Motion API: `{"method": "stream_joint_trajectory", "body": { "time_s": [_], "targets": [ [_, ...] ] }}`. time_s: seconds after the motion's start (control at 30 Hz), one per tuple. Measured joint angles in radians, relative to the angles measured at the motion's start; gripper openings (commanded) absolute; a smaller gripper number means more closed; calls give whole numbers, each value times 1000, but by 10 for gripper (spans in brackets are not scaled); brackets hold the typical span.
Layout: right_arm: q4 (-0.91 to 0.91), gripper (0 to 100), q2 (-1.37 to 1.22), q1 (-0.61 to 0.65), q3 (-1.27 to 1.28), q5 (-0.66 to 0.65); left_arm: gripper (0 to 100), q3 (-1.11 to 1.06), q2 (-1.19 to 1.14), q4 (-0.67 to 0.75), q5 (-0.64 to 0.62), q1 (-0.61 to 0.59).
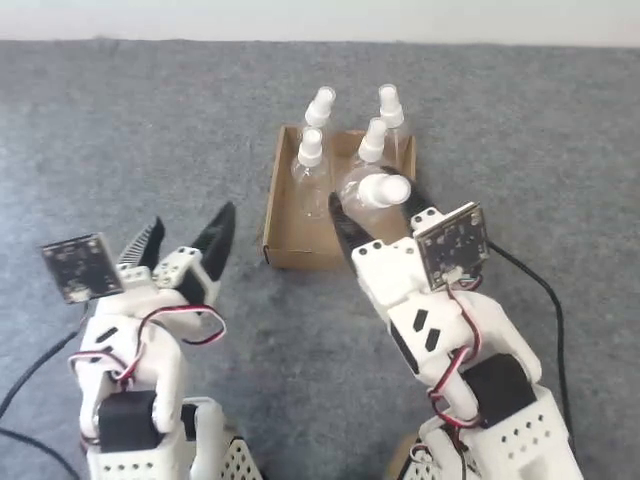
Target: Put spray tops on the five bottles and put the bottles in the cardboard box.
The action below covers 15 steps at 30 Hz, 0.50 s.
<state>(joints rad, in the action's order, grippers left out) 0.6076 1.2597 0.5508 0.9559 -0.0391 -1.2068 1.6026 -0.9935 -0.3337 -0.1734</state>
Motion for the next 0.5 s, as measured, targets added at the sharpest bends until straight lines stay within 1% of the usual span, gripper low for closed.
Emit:
{"method": "stream_joint_trajectory", "body": {
  "time_s": [0.1, 0.3, 0.4, 0.5],
  "targets": [
    [5, 9, 0, -12, 0, -3, 312, 0, 2, 15, -25, -38],
    [5, 9, 0, -17, 3, -71, 312, 0, 2, 17, -35, -51],
    [5, 9, 0, -20, 48, -78, 311, 0, 2, 17, -35, -61],
    [5, 9, 0, -26, 71, -81, 311, 0, 2, 17, -48, -117]
  ]
}}
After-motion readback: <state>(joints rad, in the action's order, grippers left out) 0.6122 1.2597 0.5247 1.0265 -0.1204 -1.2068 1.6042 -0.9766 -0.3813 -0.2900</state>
